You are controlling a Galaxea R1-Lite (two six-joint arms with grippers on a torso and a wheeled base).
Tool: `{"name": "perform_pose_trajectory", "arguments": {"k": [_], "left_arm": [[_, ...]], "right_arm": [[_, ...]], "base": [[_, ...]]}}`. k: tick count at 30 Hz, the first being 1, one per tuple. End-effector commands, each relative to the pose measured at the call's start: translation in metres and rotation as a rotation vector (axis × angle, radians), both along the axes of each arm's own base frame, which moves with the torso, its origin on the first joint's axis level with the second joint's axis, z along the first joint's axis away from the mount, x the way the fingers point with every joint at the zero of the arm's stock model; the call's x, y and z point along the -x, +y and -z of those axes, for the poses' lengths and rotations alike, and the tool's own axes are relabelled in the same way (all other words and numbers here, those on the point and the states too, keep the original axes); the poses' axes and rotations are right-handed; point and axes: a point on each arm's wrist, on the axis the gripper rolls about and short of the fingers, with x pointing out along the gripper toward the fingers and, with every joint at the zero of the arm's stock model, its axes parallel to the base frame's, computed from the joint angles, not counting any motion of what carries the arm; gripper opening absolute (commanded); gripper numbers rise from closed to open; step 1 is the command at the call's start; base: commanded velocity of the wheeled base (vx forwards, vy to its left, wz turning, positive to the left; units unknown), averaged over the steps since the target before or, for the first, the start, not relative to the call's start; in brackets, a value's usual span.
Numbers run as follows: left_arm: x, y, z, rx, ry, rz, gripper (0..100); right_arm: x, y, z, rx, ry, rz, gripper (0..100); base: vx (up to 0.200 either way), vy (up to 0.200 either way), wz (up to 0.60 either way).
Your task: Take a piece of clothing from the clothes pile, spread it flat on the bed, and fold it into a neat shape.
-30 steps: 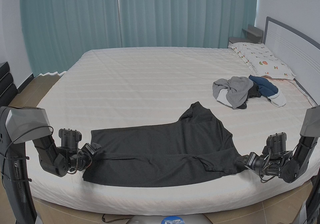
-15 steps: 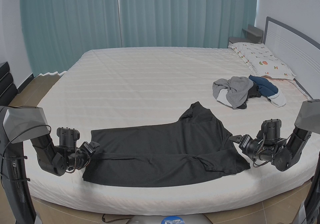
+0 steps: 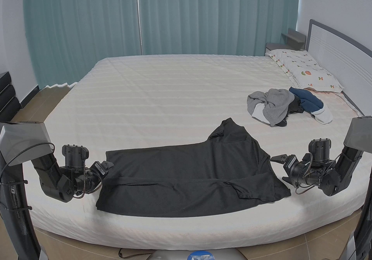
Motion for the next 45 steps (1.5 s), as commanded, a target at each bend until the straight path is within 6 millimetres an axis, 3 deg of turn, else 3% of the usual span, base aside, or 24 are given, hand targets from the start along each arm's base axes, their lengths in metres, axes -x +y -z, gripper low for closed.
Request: {"name": "perform_pose_trajectory", "arguments": {"k": [1,16,17,33,40,45], "left_arm": [[-0.003,-0.001,0.005,-0.004,0.003,0.008,100],[-0.014,-0.009,0.018,-0.015,0.016,0.038,100],[-0.014,-0.009,0.018,-0.02,0.016,0.04,0],[0.0,-0.006,0.011,-0.082,0.032,0.0,0],[0.006,-0.006,0.0,-0.125,0.014,0.013,0],[0.009,-0.005,-0.001,-0.125,0.011,0.013,0]], "right_arm": [[0.0,-0.004,0.003,0.0,0.008,0.011,100],[0.001,-0.002,0.004,0.002,0.014,0.004,100],[0.001,-0.002,0.003,0.002,0.011,0.004,100],[0.015,0.006,0.0,0.094,-0.085,-0.076,100],[0.007,0.008,0.002,0.17,-0.126,-0.143,100],[-0.007,0.008,0.019,0.259,-0.15,-0.223,100]], "base": [[0.0,0.0,0.0],[0.0,0.0,0.0],[0.0,0.0,0.0],[0.0,0.0,0.0],[0.0,0.0,0.0],[0.0,0.0,0.0]]}}
